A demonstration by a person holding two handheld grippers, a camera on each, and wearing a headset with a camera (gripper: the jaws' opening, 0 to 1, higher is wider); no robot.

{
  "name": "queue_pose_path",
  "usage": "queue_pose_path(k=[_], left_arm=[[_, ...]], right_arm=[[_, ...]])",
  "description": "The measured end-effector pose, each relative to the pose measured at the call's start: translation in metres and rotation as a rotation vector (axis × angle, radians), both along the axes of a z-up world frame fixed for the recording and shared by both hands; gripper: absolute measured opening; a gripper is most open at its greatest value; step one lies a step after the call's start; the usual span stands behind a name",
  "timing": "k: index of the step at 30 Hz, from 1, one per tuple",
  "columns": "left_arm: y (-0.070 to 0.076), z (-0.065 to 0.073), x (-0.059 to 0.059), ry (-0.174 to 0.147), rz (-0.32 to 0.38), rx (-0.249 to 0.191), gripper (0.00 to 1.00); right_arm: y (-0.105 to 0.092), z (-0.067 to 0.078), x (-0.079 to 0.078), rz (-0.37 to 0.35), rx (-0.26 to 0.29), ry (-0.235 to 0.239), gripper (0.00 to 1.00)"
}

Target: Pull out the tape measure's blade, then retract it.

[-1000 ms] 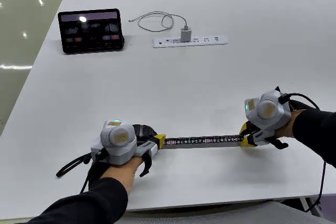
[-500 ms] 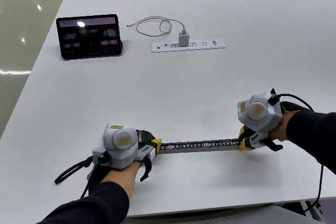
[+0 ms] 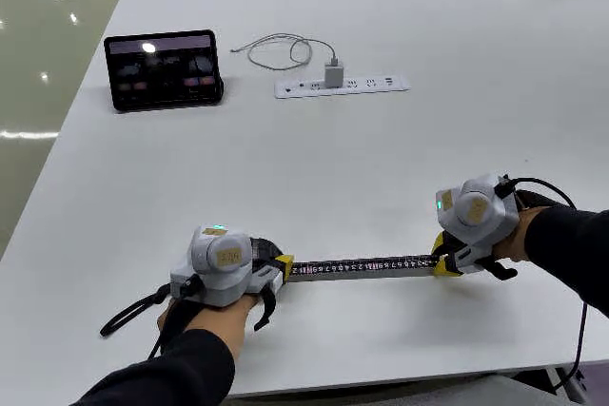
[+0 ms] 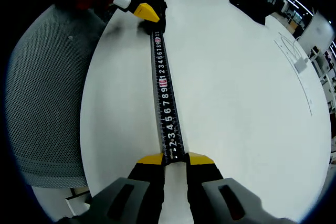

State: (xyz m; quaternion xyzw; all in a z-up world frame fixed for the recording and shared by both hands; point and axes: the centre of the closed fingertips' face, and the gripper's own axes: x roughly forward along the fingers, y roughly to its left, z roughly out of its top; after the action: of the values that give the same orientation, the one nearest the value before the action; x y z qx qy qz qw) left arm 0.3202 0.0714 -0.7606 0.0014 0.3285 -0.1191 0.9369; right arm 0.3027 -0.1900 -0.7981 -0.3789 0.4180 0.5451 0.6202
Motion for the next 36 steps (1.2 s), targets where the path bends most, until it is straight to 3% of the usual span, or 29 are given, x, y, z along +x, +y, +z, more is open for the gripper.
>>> queue_pose_path(k=[36], left_arm=[[0.0,-0.001,-0.001,0.015,0.0,-0.006,0.6]], right_arm=[[0.02,0.001,-0.002,-0.011,0.013,-0.004,0.11]])
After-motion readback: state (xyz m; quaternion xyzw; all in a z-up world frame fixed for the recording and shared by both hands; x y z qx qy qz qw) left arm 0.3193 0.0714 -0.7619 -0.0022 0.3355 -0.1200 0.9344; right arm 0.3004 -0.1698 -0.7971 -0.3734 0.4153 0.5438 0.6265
